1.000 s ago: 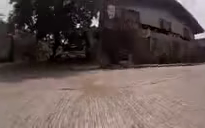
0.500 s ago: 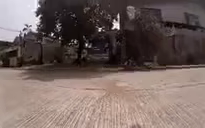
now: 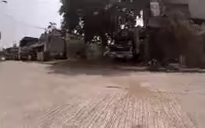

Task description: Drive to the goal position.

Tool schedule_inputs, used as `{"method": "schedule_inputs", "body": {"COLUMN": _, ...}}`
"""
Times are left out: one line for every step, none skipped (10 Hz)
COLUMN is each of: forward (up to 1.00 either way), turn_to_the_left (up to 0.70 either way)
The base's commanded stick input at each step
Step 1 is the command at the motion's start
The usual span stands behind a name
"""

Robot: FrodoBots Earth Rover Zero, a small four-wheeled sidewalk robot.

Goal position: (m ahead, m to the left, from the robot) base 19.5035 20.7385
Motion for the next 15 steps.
{"method": "schedule_inputs", "body": {"forward": 1.0, "turn_to_the_left": 0.4}}
{"method": "schedule_inputs", "body": {"forward": 1.0, "turn_to_the_left": 0.4}}
{"method": "schedule_inputs", "body": {"forward": 1.0, "turn_to_the_left": 0.4}}
{"method": "schedule_inputs", "body": {"forward": 1.0, "turn_to_the_left": 0.4}}
{"method": "schedule_inputs", "body": {"forward": 1.0, "turn_to_the_left": 0.4}}
{"method": "schedule_inputs", "body": {"forward": 1.0, "turn_to_the_left": 0.4}}
{"method": "schedule_inputs", "body": {"forward": 1.0, "turn_to_the_left": 0.4}}
{"method": "schedule_inputs", "body": {"forward": 1.0, "turn_to_the_left": 0.4}}
{"method": "schedule_inputs", "body": {"forward": 1.0, "turn_to_the_left": 0.4}}
{"method": "schedule_inputs", "body": {"forward": 1.0, "turn_to_the_left": 0.4}}
{"method": "schedule_inputs", "body": {"forward": 1.0, "turn_to_the_left": 0.0}}
{"method": "schedule_inputs", "body": {"forward": 1.0, "turn_to_the_left": 0.0}}
{"method": "schedule_inputs", "body": {"forward": 1.0, "turn_to_the_left": 0.0}}
{"method": "schedule_inputs", "body": {"forward": 1.0, "turn_to_the_left": 0.31}}
{"method": "schedule_inputs", "body": {"forward": 1.0, "turn_to_the_left": 0.4}}
